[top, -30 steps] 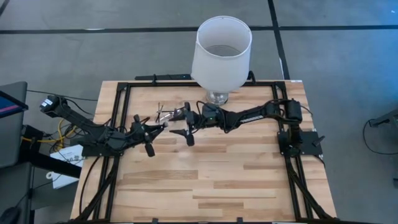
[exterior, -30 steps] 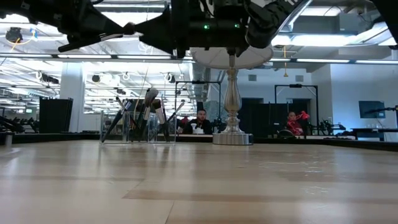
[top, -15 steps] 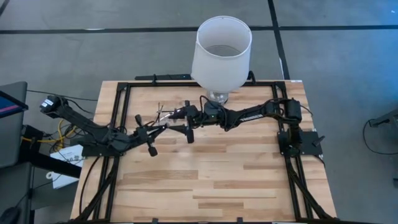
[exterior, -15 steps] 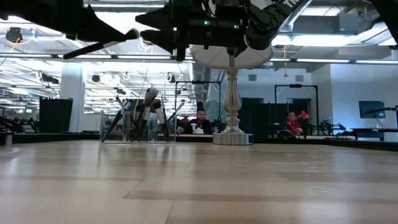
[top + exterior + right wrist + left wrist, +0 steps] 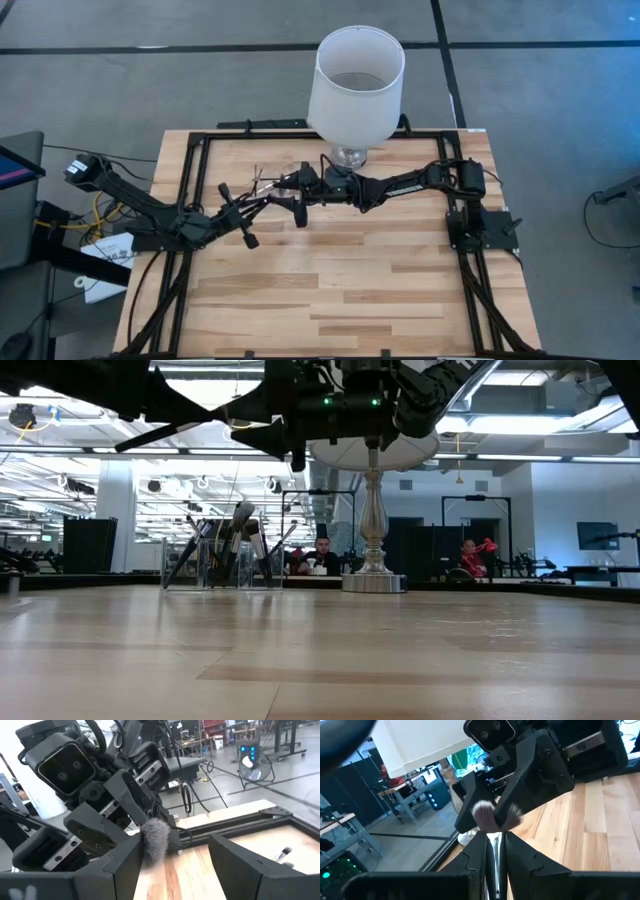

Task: Put items in baskets/containers
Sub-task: Put the black blush brush into the transparent organizer, then return to Home Position

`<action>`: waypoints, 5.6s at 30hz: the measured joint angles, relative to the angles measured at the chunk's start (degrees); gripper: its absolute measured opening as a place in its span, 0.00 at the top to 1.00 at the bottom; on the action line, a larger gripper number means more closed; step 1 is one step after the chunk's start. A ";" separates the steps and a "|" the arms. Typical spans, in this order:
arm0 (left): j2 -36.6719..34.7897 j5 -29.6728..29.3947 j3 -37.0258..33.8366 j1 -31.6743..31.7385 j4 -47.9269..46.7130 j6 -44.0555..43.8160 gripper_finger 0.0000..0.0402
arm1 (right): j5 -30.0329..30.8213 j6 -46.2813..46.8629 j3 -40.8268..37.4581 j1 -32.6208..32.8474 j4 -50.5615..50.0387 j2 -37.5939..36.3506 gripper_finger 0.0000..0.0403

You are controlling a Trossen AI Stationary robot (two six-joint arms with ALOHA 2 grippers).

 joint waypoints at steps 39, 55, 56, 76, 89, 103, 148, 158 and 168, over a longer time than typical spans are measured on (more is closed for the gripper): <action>0.00 2.01 0.00 3.87 0.67 0.06 0.83 | -7.02 -1.59 0.00 -1.22 2.95 -0.02 0.99; -0.02 -6.90 0.00 8.52 0.54 -1.17 0.54 | 0.90 -6.95 -0.02 -4.01 -5.87 -0.77 1.00; -0.02 -8.48 0.00 8.36 0.54 -1.16 0.52 | 1.70 -7.77 -0.02 -4.16 -7.52 -1.17 1.00; -0.07 -17.69 -1.10 8.17 0.66 -1.31 0.54 | 10.95 -20.31 28.44 0.12 -52.16 3.33 1.00; -0.09 -25.90 -1.25 8.15 0.50 -0.76 0.59 | 9.78 -22.52 35.60 -2.45 -52.85 13.66 0.99; -0.07 -25.88 -1.22 8.13 0.59 -1.11 0.67 | 8.44 -18.59 40.27 -3.25 -56.16 14.53 0.67; -42.14 26.23 -3.40 -5.97 -15.90 -3.25 0.79 | 16.48 -10.63 -50.76 17.25 -50.58 -105.72 0.62; -52.18 34.46 -10.93 2.56 -18.29 -8.31 0.79 | 14.95 -14.00 -56.83 15.17 -47.64 -111.31 0.62; -52.16 50.28 -16.44 14.53 -15.32 -12.79 0.79 | 9.83 -11.43 -69.00 14.14 -29.56 -113.48 0.62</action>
